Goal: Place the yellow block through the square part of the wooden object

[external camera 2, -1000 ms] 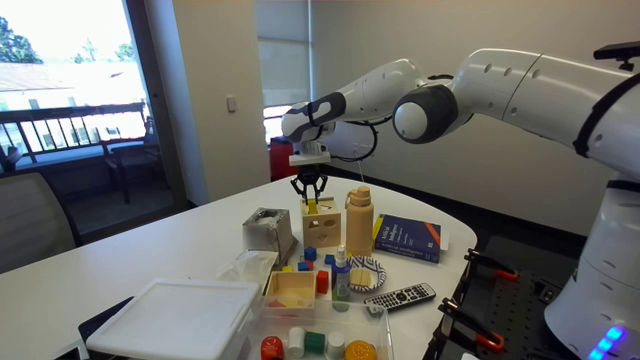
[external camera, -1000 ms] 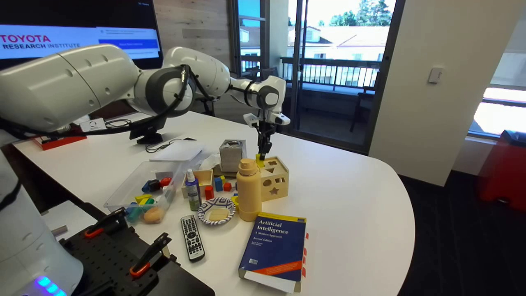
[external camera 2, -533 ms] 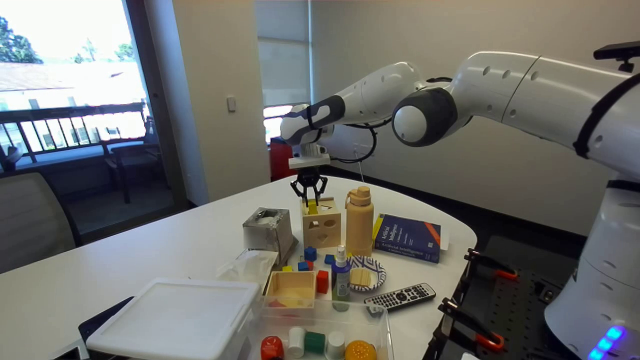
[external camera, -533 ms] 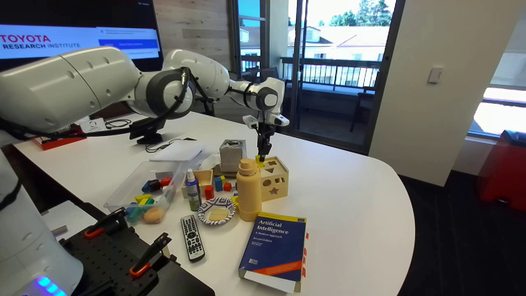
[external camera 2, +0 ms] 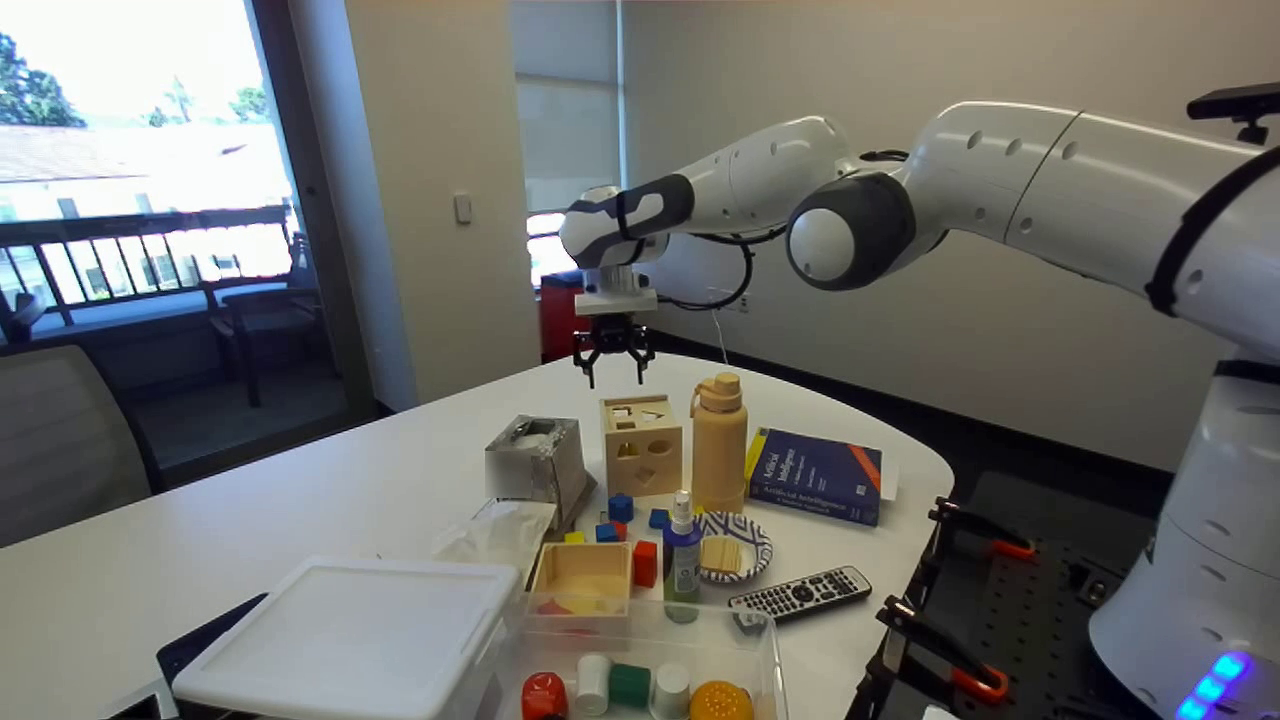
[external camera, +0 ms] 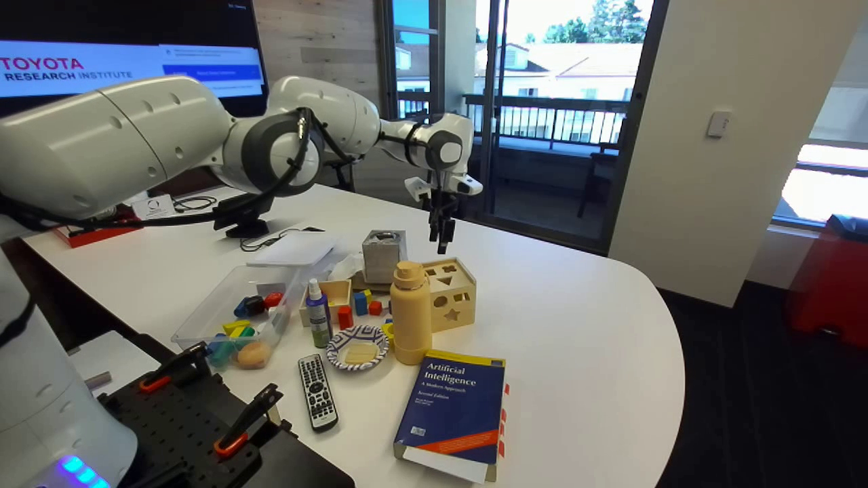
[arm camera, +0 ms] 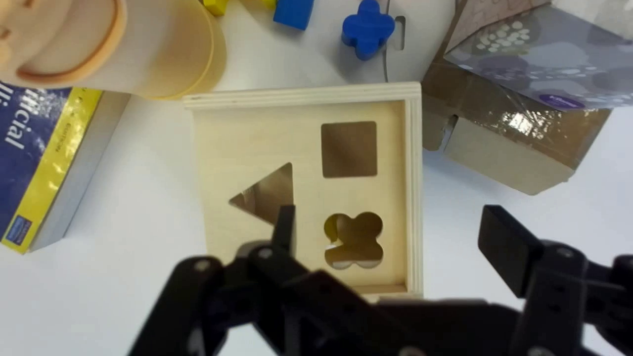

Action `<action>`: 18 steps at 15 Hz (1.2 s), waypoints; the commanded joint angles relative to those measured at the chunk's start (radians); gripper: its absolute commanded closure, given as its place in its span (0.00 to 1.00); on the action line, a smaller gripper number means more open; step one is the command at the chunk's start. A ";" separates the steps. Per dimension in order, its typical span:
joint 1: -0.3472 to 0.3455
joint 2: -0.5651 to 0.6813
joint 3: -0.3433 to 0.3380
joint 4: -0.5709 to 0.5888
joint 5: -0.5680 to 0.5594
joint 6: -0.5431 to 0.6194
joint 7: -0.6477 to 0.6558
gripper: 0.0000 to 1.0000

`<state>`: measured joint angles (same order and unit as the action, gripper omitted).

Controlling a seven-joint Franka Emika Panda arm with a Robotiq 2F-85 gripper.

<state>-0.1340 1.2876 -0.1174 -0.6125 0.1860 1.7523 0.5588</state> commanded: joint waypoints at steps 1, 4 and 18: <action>-0.020 -0.059 0.023 0.018 0.038 -0.083 0.038 0.00; -0.014 -0.103 0.022 0.023 0.059 -0.146 0.083 0.00; 0.056 -0.278 0.030 -0.009 0.066 -0.271 0.202 0.00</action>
<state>-0.0851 1.0593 -0.0835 -0.5741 0.2509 1.5102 0.7370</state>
